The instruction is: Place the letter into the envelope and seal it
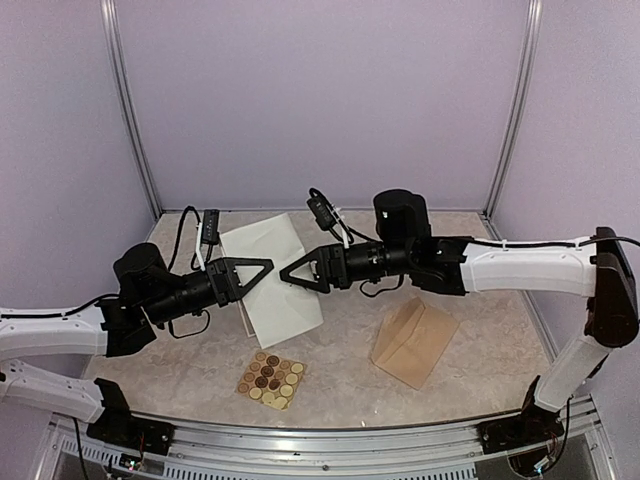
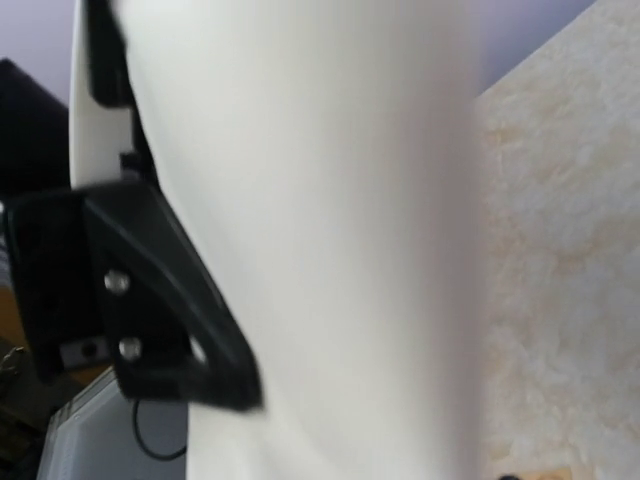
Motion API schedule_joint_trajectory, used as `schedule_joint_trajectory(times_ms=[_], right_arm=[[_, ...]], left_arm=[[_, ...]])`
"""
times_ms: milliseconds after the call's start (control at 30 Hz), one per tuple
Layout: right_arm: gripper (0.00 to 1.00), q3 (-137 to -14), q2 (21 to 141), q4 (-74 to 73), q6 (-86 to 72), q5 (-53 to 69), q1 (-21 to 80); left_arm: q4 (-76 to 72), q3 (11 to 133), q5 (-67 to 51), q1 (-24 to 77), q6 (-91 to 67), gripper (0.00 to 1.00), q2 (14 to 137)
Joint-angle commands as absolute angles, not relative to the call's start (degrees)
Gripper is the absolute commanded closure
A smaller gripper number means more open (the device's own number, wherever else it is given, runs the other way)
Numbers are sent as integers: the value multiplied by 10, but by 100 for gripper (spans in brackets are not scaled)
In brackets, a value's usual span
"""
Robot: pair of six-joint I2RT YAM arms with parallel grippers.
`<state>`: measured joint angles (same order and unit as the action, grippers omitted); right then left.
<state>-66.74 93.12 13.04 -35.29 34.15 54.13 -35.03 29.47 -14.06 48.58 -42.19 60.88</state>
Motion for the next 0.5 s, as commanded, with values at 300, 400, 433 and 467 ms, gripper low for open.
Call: schedule_joint_trajectory(times_ms=[300, 400, 433, 467], right_arm=[[34, -772, 984, 9, -298, 227, 594], [34, -788, 995, -2, -293, 219, 600], [34, -794, 1000, -10, -292, 217, 602], [34, -798, 1003, -16, -290, 213, 604]], left_arm=[[-331, 293, -85, 486, -442, 87, 620], [-327, 295, -83, 486, -444, 85, 627], [-327, 295, -83, 486, -444, 84, 629], [-327, 296, -83, 486, -445, 82, 631]])
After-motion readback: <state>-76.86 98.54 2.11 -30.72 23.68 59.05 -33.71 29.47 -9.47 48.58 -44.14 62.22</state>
